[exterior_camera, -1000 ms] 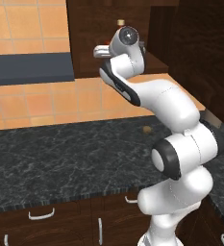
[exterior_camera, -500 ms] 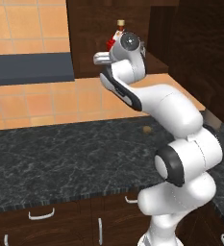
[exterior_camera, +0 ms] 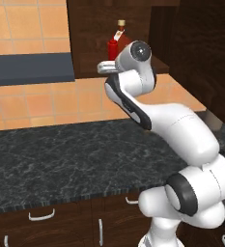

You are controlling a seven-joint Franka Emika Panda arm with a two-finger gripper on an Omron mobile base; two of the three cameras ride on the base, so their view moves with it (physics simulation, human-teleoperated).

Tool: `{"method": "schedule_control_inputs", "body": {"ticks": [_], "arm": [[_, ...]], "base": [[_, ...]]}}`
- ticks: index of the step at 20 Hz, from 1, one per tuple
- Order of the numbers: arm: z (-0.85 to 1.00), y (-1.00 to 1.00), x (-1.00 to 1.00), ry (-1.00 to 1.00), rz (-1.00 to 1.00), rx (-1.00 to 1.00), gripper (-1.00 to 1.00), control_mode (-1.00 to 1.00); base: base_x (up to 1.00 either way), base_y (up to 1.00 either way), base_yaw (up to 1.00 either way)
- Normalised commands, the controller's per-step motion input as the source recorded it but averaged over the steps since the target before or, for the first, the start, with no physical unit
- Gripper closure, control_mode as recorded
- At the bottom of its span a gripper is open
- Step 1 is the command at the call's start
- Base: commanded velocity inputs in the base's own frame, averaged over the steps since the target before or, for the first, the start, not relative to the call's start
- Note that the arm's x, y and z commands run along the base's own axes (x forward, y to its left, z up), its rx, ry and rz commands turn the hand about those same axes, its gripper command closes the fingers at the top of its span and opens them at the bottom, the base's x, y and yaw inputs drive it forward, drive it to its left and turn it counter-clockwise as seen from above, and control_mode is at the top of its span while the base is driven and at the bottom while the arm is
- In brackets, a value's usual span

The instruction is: Put the shaker and condiment bottle from the counter next to their counterparts in the cabinet.

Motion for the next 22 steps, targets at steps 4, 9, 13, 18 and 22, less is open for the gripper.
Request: {"method": "schedule_control_inputs", "body": {"ticks": [4,9,13,18,22], "arm": [[-0.16,0.03,-0.75,0.00,0.03,0.00,-1.00,-1.00],[-0.25,0.08,-0.94,0.00,0.04,0.00,-1.00,-1.00],[-0.24,0.11,-1.00,0.00,0.05,0.00,-1.00,-1.00],[-0.20,0.10,-1.00,-0.04,0.06,0.00,-1.00,-1.00],[-0.12,0.16,-1.00,-0.05,0.05,0.00,-1.00,-1.00]], "base": [[0.00,0.00,0.00],[0.00,0.00,0.00],[0.00,0.00,0.00],[0.00,0.00,0.00],[0.00,0.00,0.00]]}}
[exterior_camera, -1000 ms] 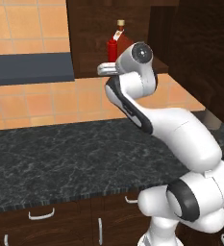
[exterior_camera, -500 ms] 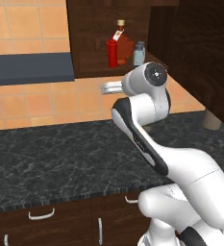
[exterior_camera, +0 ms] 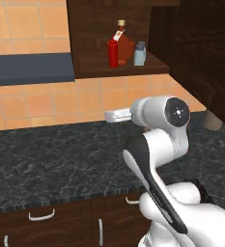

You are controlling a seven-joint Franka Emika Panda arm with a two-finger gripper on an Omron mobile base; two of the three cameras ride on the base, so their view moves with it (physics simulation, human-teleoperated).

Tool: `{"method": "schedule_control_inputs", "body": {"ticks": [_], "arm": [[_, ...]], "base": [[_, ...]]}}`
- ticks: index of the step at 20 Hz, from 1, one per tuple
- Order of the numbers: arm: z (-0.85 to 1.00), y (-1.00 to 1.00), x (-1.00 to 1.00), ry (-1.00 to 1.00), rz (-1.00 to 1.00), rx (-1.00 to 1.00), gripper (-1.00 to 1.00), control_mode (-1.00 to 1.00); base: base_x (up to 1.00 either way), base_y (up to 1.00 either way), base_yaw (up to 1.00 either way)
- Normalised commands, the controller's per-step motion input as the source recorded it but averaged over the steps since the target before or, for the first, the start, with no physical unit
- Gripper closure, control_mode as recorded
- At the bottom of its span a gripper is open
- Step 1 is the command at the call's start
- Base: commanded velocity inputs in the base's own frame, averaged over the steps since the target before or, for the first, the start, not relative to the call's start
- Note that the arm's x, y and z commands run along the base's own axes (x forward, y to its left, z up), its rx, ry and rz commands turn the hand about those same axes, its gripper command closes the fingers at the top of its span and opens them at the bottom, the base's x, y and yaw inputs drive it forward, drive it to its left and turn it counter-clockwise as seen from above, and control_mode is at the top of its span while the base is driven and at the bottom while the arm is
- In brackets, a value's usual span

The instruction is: Put the shaker and condiment bottle from the counter next to their counterparts in the cabinet.

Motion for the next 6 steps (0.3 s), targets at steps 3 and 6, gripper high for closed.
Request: {"method": "schedule_control_inputs", "body": {"ticks": [3,6], "arm": [[-0.08,0.19,-1.00,-0.06,0.03,0.00,-1.00,-1.00],[-0.08,0.16,-0.93,-0.01,0.02,0.00,-1.00,-1.00]], "base": [[0.00,0.00,0.00],[0.00,0.00,0.00]]}}
